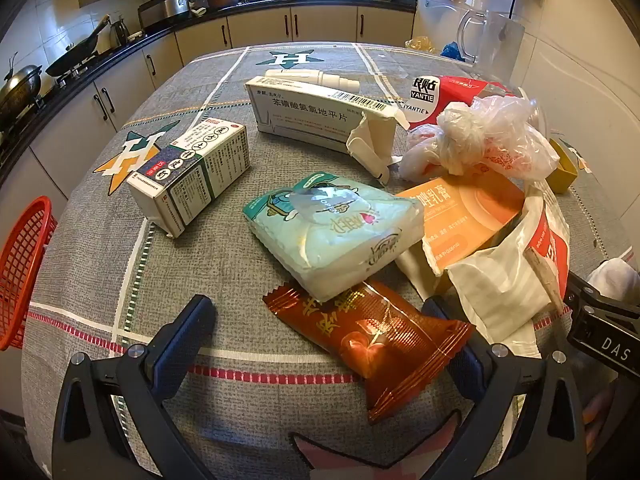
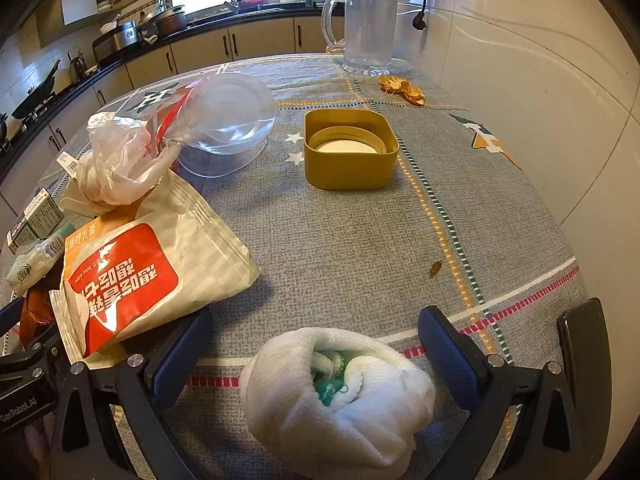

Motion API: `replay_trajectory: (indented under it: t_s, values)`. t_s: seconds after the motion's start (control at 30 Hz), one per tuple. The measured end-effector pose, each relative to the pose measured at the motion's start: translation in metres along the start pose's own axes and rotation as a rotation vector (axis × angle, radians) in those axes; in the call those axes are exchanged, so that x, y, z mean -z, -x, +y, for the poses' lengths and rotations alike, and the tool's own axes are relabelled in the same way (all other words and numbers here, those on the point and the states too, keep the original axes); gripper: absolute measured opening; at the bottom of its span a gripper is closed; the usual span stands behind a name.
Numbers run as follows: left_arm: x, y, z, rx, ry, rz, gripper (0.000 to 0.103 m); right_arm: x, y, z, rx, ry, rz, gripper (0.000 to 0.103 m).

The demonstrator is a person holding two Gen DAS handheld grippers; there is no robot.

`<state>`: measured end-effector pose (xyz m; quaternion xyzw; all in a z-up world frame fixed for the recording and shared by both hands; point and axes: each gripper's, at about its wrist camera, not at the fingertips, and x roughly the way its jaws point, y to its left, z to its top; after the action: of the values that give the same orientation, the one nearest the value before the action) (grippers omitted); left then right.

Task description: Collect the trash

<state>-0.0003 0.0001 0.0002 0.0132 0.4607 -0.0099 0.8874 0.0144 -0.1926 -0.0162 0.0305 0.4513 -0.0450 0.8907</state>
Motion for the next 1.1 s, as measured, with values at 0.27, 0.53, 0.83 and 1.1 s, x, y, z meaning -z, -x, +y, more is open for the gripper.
replay_trajectory:
  t_s: [0.27, 0.53, 0.83, 1.1]
  values:
    - [0.011, 0.009, 0.007, 0.002, 0.012, 0.001, 0.103, 0.001, -0.001, 0.006, 0.007, 0.0, 0.011, 0.103]
    - [0.044, 0.063, 0.032, 0.004, 0.003, -0.122, 0.103, 0.032, 0.046, 0.004, -0.061, 0.058, 0.044, 0.103]
    - [0.085, 0.126, 0.043, 0.038, 0.006, -0.26, 0.103, 0.083, 0.131, 0.014, -0.108, 0.065, -0.16, 0.103]
    - [0.113, 0.152, 0.033, 0.001, -0.023, -0.328, 0.103, 0.122, 0.163, 0.013, -0.171, 0.023, -0.225, 0.102]
